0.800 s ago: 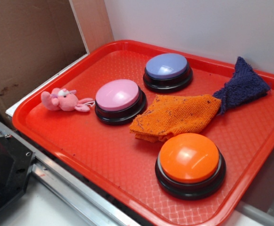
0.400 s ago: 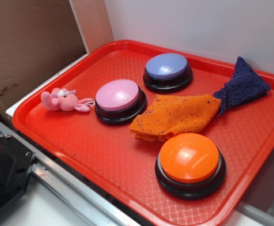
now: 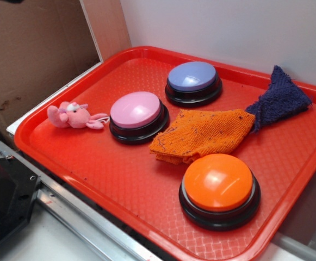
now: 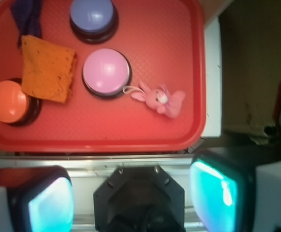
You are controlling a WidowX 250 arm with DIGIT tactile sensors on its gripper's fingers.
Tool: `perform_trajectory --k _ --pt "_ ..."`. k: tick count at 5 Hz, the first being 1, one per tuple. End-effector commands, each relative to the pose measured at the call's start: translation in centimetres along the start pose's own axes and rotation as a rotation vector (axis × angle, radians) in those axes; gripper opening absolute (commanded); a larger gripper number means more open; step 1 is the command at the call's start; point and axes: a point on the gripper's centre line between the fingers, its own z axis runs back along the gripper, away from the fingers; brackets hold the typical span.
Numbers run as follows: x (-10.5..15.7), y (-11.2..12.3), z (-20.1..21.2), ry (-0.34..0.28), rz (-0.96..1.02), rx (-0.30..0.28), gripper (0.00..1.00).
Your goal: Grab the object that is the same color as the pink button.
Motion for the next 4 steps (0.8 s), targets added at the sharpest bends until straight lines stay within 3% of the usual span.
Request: perform_trajectory --k 1,2,4 --pt "1.3 3.3 -4.3 0.129 -0.224 0.114 1.00" --pt "0.8 5.7 -8.5 0.210 -0.242 0.127 1.00" --pt "1.9 6.7 -12.2 0.204 -0.267 0.139 1.00"
